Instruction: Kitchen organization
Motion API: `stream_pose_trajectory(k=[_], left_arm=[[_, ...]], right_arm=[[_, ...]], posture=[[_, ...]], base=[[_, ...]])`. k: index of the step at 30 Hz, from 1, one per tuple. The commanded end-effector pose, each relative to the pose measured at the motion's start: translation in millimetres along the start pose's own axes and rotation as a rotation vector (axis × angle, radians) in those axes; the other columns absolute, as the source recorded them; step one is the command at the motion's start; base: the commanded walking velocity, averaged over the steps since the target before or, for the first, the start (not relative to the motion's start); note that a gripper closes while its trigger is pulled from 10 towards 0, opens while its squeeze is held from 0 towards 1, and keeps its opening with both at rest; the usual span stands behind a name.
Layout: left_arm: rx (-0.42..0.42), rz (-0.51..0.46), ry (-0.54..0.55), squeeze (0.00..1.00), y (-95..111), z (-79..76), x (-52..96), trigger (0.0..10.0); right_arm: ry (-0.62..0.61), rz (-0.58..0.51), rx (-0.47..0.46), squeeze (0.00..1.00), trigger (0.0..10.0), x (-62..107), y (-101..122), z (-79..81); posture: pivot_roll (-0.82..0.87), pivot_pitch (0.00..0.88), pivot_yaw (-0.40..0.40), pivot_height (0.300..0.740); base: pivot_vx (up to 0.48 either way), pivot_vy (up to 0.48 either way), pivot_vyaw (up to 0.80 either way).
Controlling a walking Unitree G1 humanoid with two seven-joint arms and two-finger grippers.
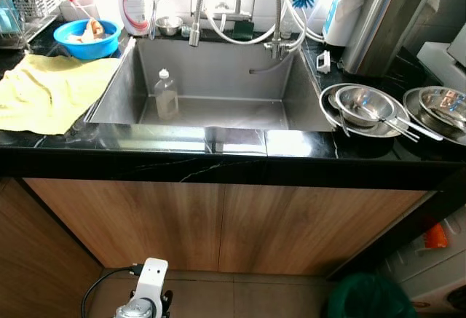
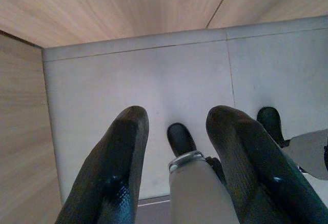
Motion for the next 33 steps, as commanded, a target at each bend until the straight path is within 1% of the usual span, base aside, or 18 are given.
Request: stream_pose_trajectory(k=[1, 21, 24, 33], left_arm=[[-0.009, 0.030, -0.006, 0.00, -9.1, -1.8, 1.0, 10.0], [-0.026, 0.043, -0.015, 0.00, -10.3, -2.7, 0.9, 10.0], [-0.038, 0.047, -0.027, 0.00, -10.9, -5.1, 0.8, 10.0], [-0.039, 0.043, -0.026, 0.00, -10.0, -7.9, 0.4, 10.0]], right_arm=[[-0.005, 0.000, 0.002, 0.00, 10.0, 0.7, -0.5, -2.0], [-0.012, 0.016, 0.034, 0.00, 10.0, 0.3, -1.7, -2.0], [-0.018, 0.025, 0.022, 0.00, 10.0, 0.7, -3.7, -2.7], [-0.023, 0.021, 0.023, 0.00, 10.0, 0.5, -2.4, -3.9]], posture=[[-0.07, 0.000, -0.054, 0.740], [-0.07, 0.000, -0.050, 0.740], [-0.07, 0.000, -0.051, 0.740], [-0.08, 0.004, -0.049, 0.740]], base=[[0.247, 0.000, 0.00], [0.259, 0.000, 0.00], [0.000, 0.000, 0.00], [0.000, 0.000, 0.00]])
Point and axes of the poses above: a point about 5 cm out from each wrist's last joint towards the gripper, its own x axis pointing back from the gripper into the wrist, its own y axis along the axis of the wrist's last joint, z = x × y, the point moved 4 cm from there along -x, pointing out of the wrist towards the gripper, and after that the axes turned 1 degree about x, right-handed, at the moved point
